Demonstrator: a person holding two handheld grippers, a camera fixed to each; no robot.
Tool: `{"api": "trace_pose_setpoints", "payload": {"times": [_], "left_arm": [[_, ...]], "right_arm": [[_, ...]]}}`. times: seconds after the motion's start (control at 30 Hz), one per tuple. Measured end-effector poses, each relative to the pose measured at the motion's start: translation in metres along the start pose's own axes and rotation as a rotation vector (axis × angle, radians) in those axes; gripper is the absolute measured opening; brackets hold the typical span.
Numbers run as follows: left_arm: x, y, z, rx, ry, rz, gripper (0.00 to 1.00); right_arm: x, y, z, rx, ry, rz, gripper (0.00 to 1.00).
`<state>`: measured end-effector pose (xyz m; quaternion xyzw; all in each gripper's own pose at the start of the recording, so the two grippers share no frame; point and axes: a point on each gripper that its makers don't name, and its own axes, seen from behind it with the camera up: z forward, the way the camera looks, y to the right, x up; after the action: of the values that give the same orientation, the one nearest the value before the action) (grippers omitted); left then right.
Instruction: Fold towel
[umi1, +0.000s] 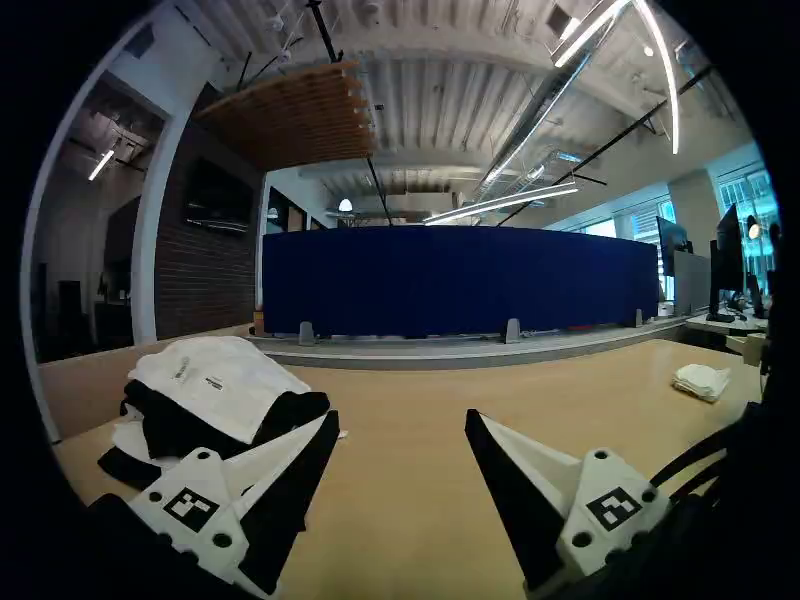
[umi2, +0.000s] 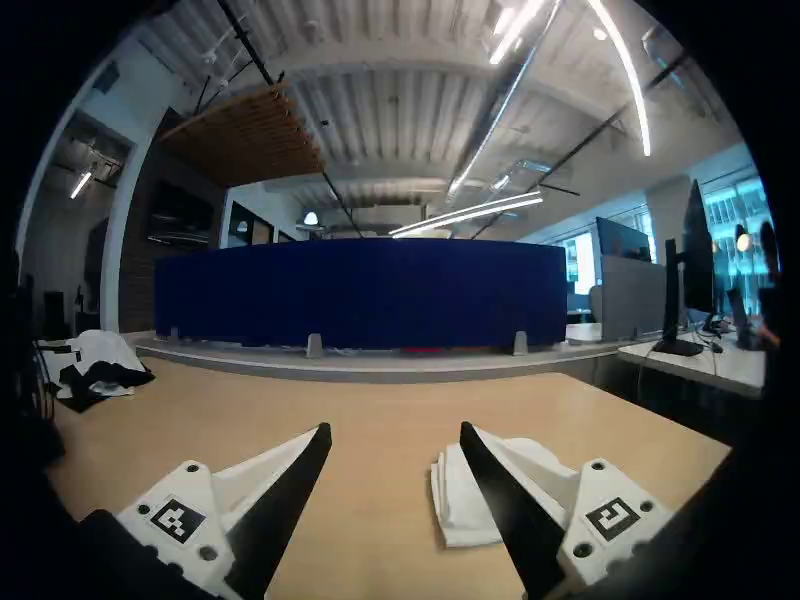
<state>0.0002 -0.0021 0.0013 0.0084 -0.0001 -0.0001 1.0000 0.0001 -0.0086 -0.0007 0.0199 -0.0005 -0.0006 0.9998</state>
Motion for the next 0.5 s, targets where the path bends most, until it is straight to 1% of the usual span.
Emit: {"api": "trace_pose_setpoints", "payload": {"times": [0.5], "left_arm": [[0.0006,0.0011,0.0001,0.000,0.000,0.000,0.94]], "right_arm": [[-0.0007,-0.0001,-0.0033,0.001,0.000,0.000,1.00]]}}
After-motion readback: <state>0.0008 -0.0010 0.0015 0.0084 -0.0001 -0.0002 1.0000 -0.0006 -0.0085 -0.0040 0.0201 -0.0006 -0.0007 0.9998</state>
